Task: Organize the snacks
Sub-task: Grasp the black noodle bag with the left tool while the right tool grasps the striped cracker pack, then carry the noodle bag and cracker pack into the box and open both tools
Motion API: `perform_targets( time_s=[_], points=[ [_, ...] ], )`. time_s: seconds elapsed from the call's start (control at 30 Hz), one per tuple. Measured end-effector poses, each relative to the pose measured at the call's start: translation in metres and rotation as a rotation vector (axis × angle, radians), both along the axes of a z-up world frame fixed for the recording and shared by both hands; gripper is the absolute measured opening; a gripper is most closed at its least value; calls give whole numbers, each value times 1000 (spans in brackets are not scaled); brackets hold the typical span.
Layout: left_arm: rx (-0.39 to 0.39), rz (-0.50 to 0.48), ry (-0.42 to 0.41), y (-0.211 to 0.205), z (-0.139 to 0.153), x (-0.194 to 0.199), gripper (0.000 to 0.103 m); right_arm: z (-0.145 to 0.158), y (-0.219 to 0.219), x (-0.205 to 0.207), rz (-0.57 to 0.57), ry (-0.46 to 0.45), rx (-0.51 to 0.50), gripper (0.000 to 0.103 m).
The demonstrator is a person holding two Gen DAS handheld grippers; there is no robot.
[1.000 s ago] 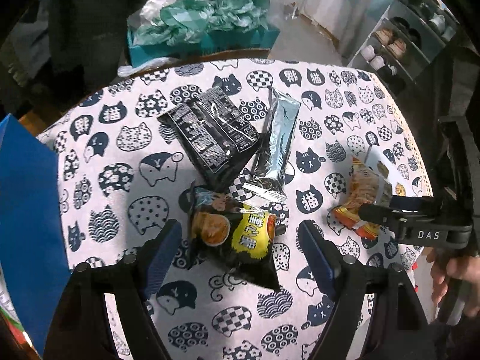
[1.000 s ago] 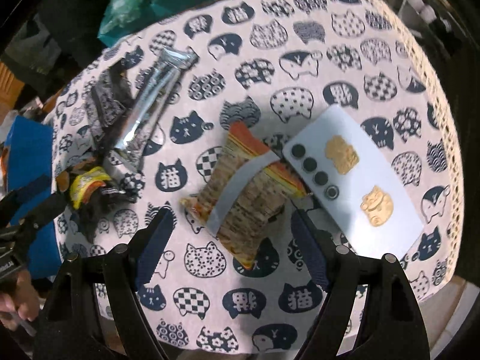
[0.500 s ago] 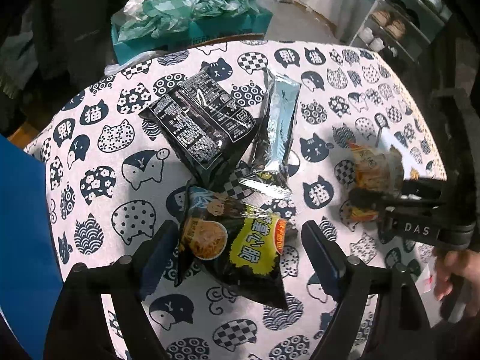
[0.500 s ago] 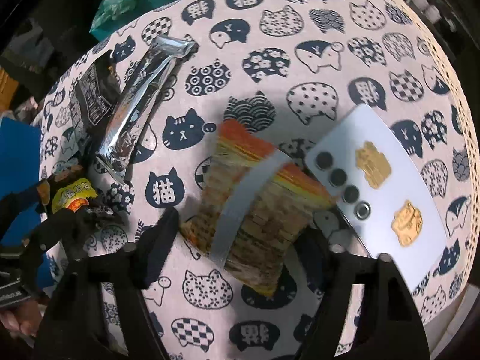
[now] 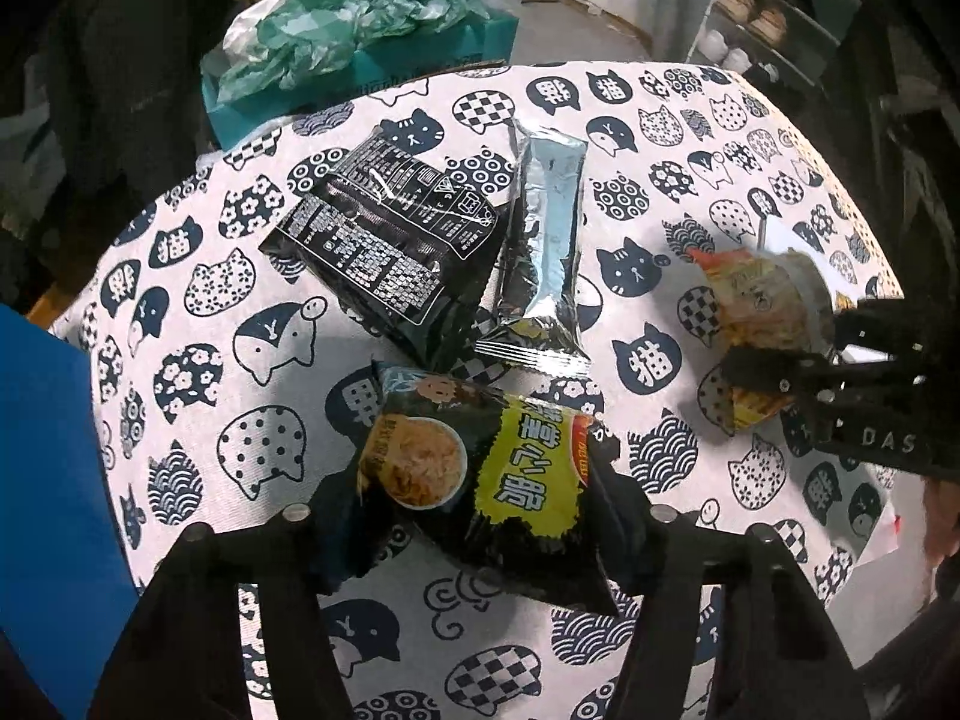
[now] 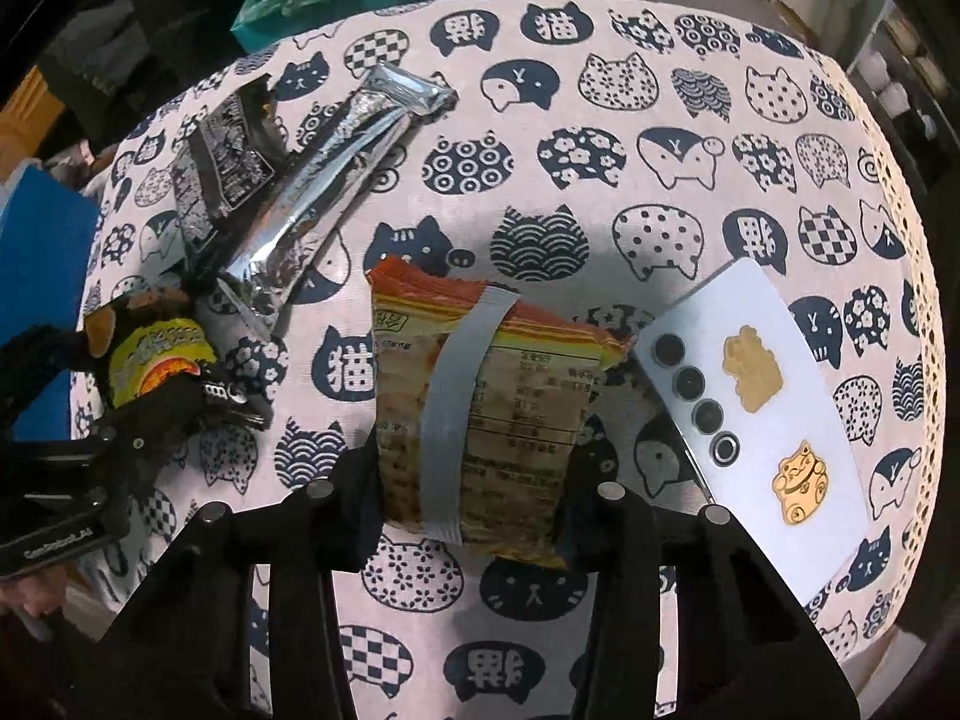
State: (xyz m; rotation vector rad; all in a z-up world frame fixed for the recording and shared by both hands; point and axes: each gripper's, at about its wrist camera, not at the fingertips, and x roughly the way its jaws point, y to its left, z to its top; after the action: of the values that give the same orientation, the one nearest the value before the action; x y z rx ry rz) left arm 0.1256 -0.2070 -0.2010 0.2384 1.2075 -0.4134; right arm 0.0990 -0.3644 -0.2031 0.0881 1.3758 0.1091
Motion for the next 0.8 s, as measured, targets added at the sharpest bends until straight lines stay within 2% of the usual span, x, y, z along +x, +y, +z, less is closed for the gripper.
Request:
perform_targets(
  time_s=[0.23, 0.43, 0.8],
  points=[
    [11, 11, -40, 5, 14, -8, 59, 27, 14, -3, 44, -56, -27, 42],
    [4, 37, -77, 14, 38, -15, 59, 54, 30, -5, 93, -117, -47, 42],
    [-15, 72, -155, 46, 87, -36, 59, 92, 55, -14, 143, -196, -19, 42]
  ],
)
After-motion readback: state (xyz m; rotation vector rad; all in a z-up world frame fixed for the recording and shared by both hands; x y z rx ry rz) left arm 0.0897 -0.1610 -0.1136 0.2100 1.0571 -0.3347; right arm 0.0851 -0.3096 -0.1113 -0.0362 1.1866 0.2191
